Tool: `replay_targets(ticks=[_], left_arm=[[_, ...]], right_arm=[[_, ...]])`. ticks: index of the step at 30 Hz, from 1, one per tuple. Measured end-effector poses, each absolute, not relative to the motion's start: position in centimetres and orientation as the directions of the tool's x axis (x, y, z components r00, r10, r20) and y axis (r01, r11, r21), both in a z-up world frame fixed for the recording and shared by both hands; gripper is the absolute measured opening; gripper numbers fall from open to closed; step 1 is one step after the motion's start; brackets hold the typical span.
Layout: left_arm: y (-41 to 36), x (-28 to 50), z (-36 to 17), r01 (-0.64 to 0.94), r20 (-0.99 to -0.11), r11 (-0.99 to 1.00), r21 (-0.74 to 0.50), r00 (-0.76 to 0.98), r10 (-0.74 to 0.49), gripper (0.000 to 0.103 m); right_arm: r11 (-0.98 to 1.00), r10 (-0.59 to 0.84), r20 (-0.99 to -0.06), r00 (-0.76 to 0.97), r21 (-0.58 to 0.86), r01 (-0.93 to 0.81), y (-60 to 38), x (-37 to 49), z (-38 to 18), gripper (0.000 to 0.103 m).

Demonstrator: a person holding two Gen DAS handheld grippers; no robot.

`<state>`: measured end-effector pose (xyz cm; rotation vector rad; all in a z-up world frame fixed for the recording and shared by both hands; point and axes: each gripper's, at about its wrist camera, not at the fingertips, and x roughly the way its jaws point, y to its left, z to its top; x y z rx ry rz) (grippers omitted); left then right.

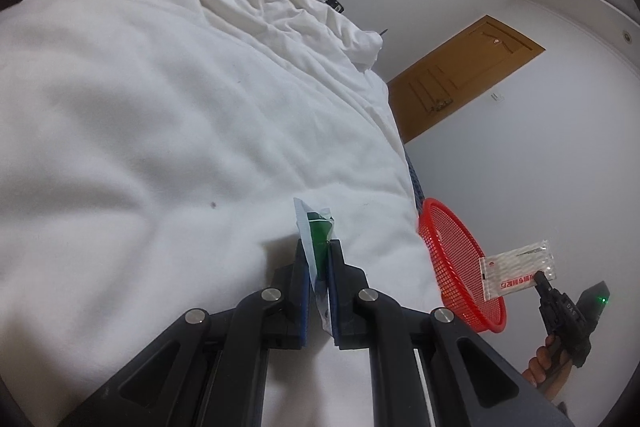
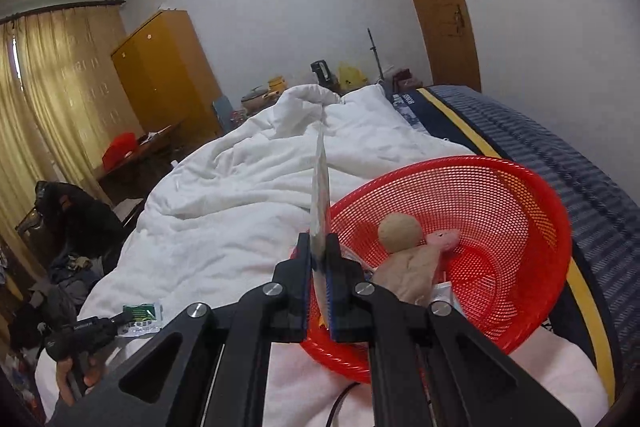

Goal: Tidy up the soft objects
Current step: 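Carry the sachet and wipe packet over the basket and open both grippers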

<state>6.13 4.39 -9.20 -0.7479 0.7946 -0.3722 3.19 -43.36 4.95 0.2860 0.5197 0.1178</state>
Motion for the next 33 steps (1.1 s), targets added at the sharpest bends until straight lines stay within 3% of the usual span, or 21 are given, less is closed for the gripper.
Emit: replay_targets(ticks=[9,16,25,28,31,33], left_arm=[[4.6,5.5,-7.2,0.076,-0.429,0.643,-0.762,0.685,-0.59,0.006],[-0.3,6.3,-1.8,0.225,-0.378,0.626,-0.747,0.63,-0.678,0.006],[-12.4,10.7,2.7,0.347,-0.437,0.614,-0.709,0.466,-0.769,0.006],[-17.7,12.0,3.6,0.398,-0.467,0.633,-0.664,0.441,-0.767,0.006],[-22.0,12.8,3.4,0.431,-0.519,0.661,-0.614,0.41,-0.75,0.006],[-24.8,13.5,2.2,0.44,-0.541,0.667,-0.601,0.391,-0.745,0.006]], right_arm=[[0.946,0.153,-0.449,0.88,0.323,0.0,-45.1,2.8,5.6,0.006],[0.976,0.037,-0.52,0.853,0.204,0.081,-45.6,4.2,4.2,0.006],[0.932,0.199,-0.597,0.777,0.36,0.038,-49.0,5.9,3.4,0.006],[0.942,0.188,-0.625,0.758,0.334,0.042,-49.6,5.9,3.1,0.006],[0.906,0.212,-0.644,0.735,0.411,0.098,-51.4,5.7,1.7,0.009],[0.913,0.148,-0.658,0.739,0.379,0.154,-51.9,5.4,1.3,0.011]])
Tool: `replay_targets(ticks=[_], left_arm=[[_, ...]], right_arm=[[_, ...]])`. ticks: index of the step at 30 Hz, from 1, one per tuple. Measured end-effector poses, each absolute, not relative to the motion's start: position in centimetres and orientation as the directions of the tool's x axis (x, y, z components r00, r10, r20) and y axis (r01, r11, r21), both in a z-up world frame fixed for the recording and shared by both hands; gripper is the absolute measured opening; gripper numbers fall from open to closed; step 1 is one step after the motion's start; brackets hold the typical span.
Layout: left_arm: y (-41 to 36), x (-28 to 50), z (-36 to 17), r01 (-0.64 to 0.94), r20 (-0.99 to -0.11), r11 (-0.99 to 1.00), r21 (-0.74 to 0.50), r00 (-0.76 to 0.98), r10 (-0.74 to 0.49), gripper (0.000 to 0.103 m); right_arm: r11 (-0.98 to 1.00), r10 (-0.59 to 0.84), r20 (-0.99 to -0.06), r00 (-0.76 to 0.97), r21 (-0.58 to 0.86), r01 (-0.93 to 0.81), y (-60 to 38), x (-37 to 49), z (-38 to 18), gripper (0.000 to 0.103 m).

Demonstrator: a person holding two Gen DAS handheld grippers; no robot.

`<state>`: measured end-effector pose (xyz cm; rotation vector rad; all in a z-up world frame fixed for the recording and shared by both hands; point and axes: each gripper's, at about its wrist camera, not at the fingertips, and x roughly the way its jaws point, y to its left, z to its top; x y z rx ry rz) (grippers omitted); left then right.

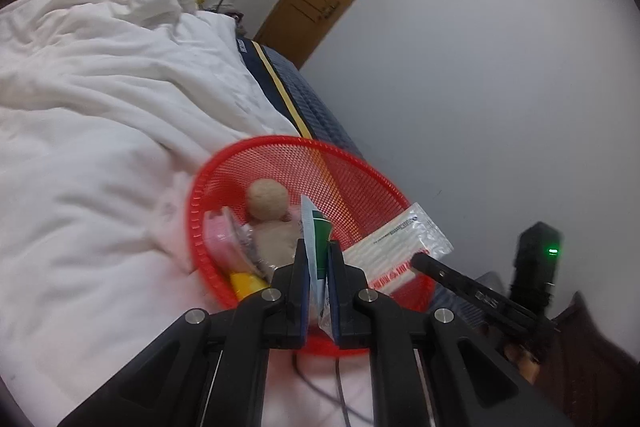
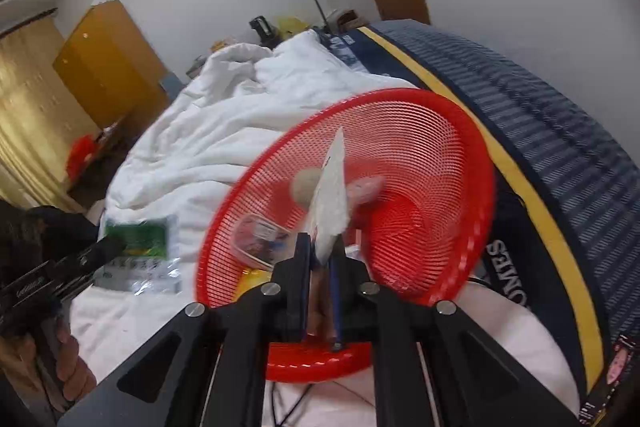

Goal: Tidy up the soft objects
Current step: 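Carry the sachet and wipe packet over the basket and open both grippers, then move the right gripper toward the small printed box while the left approaches the paper slip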

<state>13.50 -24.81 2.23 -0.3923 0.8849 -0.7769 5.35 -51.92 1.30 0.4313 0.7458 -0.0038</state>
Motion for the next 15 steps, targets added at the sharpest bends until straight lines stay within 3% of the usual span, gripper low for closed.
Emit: replay_targets(ticks=[5,9,11,13,14,15], left_arm=[[-29.1,14.2,-1.4,0.422,-0.611,0.699,-0.578,0.344,-0.713,0.006],[-30.1,14.3,-3.2,0.41,-0.652,0.725,-0.554,0.328,-0.684,0.006],[-29.9,14.4,-3.6,0.392,-0.657,0.728,-0.562,0.323,-0.681,0.007],[-29.3,14.4,-4.0,0.374,-0.663,0.722,-0.582,0.296,-0.687,0.012],[-29.4,14.2,-4.2,0.37,-0.664,0.724,-0.582,0.297,-0.686,0.023],[-29.0,14.2,-4.0,0.363,-0.662,0.729,-0.58,0.312,-0.682,0.044]], right_arm=[[0.913,0.101,-0.676,0.73,0.354,0.202,-52.7,4.9,0.6,0.016],[0.914,0.085,-0.685,0.723,0.343,0.218,-53.2,4.6,0.2,0.044],[0.913,0.07,-0.681,0.729,0.338,0.228,-53.3,4.5,0.3,0.05],[0.916,0.044,-0.673,0.739,0.322,0.238,-53.2,4.3,0.7,0.053],[0.919,0.03,-0.67,0.742,0.31,0.243,-53.1,4.3,1.0,0.053],[0.922,0.024,-0.668,0.743,0.302,0.243,-53.0,4.2,1.2,0.054]])
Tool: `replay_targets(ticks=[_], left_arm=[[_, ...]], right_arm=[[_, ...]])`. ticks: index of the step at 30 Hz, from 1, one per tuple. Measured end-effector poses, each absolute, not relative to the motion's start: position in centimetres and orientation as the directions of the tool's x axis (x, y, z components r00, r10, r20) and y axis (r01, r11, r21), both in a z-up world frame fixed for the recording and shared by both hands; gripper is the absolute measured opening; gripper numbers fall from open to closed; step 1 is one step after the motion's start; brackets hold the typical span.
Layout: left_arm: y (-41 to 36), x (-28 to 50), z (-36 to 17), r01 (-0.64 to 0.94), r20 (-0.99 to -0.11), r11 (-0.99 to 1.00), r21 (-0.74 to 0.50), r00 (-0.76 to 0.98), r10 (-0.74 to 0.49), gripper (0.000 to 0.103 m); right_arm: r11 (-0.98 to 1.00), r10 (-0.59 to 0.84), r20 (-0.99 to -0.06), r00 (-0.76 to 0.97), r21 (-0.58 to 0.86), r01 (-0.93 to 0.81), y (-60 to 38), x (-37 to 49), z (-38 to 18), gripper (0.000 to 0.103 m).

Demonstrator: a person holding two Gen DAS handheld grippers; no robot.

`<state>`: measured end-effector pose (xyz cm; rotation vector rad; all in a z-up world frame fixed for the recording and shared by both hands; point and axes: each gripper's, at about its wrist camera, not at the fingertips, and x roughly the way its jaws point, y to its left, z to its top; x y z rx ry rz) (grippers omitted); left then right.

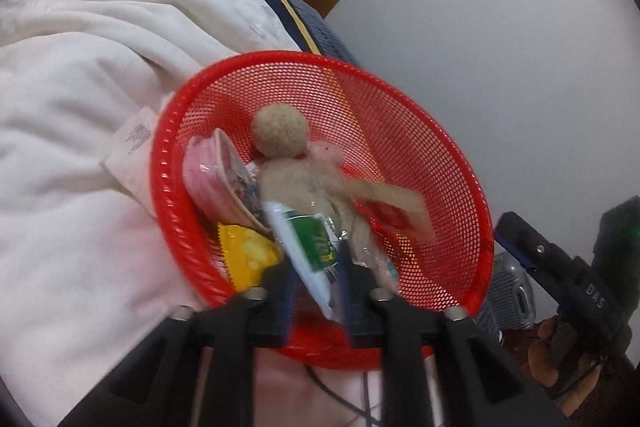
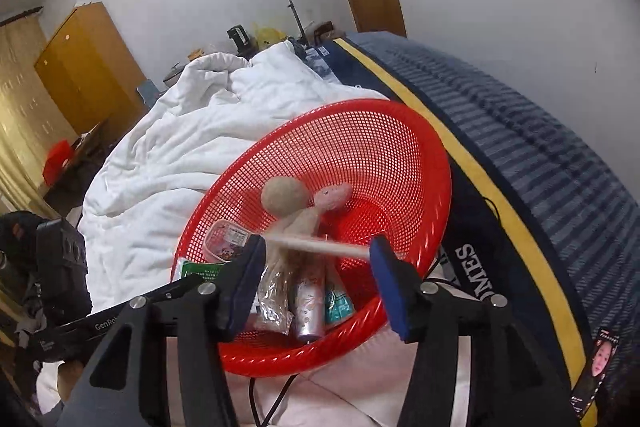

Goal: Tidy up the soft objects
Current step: 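Move the right gripper toward the small printed box while the left approaches the paper slip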

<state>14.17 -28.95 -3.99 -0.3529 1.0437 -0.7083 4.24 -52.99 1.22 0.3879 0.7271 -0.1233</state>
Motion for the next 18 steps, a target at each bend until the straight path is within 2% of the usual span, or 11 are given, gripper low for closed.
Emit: replay_targets(ticks=[1,2,3,8,13,16,18], left_arm=[[-28.7,13.9,-3.8,0.36,-0.656,0.73,-0.581,0.322,-0.682,0.056],[-27.9,13.7,-3.4,0.355,-0.636,0.722,-0.594,0.341,-0.692,0.074],[-27.4,13.6,-3.0,0.35,-0.621,0.715,-0.605,0.355,-0.699,0.08],[-23.2,13.5,-1.2,0.345,-0.564,0.701,-0.624,0.422,-0.709,0.081],[-18.8,13.7,-1.5,0.275,-0.608,0.787,-0.552,0.513,-0.606,0.081],[-15.8,12.7,-1.4,0.207,-0.645,0.843,-0.497,0.562,-0.518,0.081],[-13.8,11.8,-1.1,0.173,-0.634,0.872,-0.458,0.623,-0.457,0.081]], right_arm=[[0.925,0.02,-0.666,0.746,0.296,0.24,-52.8,4.1,1.4,0.054],[0.928,0.01,-0.666,0.746,0.283,0.241,-52.6,4.0,1.7,0.055],[0.932,-0.006,-0.664,0.748,0.268,0.246,-52.4,3.8,2.0,0.055],[0.954,-0.025,-0.606,0.795,0.223,0.2,-50.0,2.3,4.1,0.055],[0.975,0.182,-0.554,0.812,0.211,-0.075,-43.6,1.3,5.5,0.059],[0.948,0.306,-0.577,0.757,0.254,-0.19,-40.0,1.6,4.1,0.059],[0.932,0.361,-0.622,0.695,0.259,-0.253,-37.5,2.2,2.4,0.059]])
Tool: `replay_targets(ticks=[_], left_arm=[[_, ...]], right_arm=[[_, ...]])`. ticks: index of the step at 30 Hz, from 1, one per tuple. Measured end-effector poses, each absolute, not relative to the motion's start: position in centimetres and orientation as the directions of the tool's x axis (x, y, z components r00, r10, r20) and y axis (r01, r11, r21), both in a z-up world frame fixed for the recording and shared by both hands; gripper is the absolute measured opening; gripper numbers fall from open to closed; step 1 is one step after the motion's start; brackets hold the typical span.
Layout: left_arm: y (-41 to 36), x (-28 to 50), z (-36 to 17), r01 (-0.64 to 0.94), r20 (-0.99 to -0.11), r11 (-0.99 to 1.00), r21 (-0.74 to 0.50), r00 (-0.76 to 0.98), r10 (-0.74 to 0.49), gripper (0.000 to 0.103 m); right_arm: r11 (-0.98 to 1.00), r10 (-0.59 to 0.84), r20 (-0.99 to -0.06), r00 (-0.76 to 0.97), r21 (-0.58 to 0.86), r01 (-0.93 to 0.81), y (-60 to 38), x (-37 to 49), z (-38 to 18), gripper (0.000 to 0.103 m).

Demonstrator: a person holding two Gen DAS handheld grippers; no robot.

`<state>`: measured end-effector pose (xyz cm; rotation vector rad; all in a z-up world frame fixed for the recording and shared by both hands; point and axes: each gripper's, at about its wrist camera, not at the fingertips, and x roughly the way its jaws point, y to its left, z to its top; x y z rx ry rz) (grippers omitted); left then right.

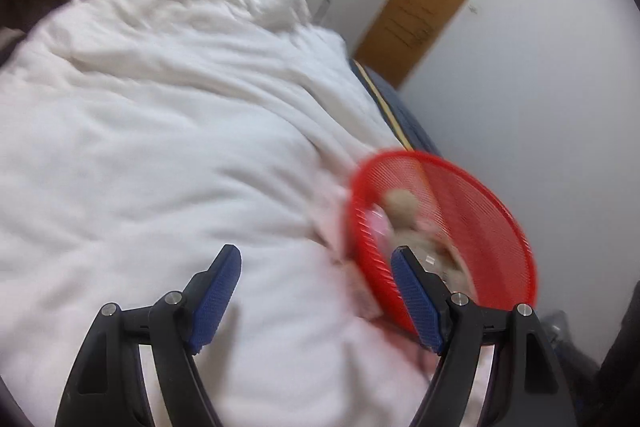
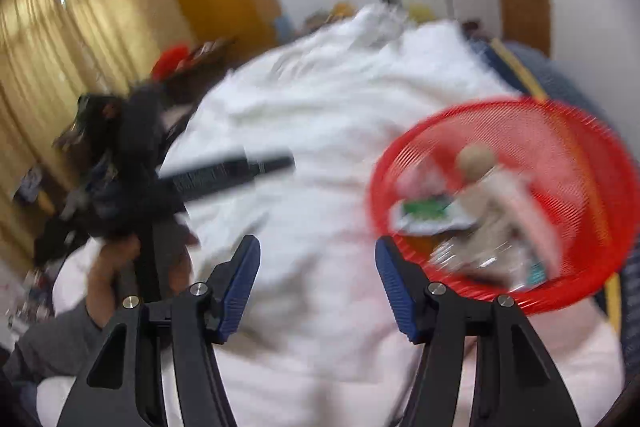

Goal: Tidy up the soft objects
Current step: 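Move the right gripper toward the small printed box while the left approaches the paper slip, then grasp the small white printed box with the right gripper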

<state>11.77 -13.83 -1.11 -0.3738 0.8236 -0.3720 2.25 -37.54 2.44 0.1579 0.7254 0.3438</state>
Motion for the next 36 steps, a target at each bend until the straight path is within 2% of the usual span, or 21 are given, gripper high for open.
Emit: replay_targets(ticks=[5,7,13,25,36], left_arm=[[-11.6,10.5,-1.2,0.101,-0.618,0.908,-0.406,0.702,-0.355,0.081],[-11.5,10.3,-1.3,0.109,-0.607,0.906,-0.409,0.709,-0.359,0.081],[-12.1,10.1,-1.5,0.122,-0.612,0.918,-0.378,0.711,-0.346,0.081],[-13.0,10.1,-1.8,0.15,-0.63,0.923,-0.355,0.691,-0.355,0.081],[-13.0,10.5,-2.6,0.145,-0.649,0.921,-0.362,0.67,-0.361,0.081]], right_arm=[[0.912,0.409,-0.703,0.582,0.286,-0.295,-34.1,3.8,-1.8,0.059],[0.911,0.409,-0.728,0.55,0.288,-0.296,-33.5,4.5,-3.5,0.059],[0.945,0.319,-0.783,0.534,0.216,-0.247,-32.3,7.4,-6.8,0.059],[0.951,0.258,-0.791,0.554,0.31,0.001,-37.6,11.4,-9.1,0.058],[0.958,0.206,-0.831,0.517,0.278,0.066,-39.4,13.9,-12.3,0.058]])
